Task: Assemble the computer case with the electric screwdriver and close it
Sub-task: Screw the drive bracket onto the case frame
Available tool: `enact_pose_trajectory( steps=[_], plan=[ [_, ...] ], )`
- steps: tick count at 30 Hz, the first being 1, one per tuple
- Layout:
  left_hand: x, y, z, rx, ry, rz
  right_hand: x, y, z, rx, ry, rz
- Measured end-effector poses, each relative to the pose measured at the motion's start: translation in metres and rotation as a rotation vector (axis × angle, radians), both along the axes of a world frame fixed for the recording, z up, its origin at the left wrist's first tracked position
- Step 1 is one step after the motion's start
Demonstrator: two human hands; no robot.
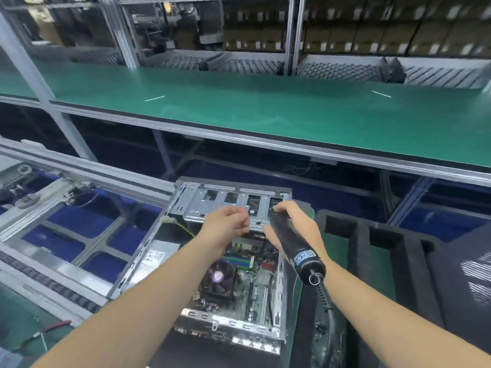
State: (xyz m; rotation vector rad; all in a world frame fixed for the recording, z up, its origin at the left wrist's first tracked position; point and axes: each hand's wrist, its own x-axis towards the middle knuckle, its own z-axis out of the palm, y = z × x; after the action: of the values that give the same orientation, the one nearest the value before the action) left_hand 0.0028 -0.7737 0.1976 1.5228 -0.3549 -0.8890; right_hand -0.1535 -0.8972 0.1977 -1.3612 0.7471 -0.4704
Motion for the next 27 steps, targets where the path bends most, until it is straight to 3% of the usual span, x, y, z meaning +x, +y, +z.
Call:
enact_pose_trajectory(
  steps=[4, 5, 20, 27],
  plan=[
    [0.036, -0.017, -0.016, -0.050, 0.070, -0.117, 0.014, 0.016, -0.007, -0.592, 0.036, -0.184],
    [0.044, -0.021, -0.020, -0.059, 0.089, -0.157, 0.018, 0.019, -0.004, -0.624, 0.036, -0.198],
    [0.096, -0.048, -0.040, -0.262, 0.568, -0.234, 0.069, 0.053, 0.012, -0.380, -0.076, -0.269],
    [0.094, -0.052, -0.031, -0.278, 0.533, -0.342, 0.063, 0.045, 0.019, -0.367, -0.047, -0.234]
  ],
)
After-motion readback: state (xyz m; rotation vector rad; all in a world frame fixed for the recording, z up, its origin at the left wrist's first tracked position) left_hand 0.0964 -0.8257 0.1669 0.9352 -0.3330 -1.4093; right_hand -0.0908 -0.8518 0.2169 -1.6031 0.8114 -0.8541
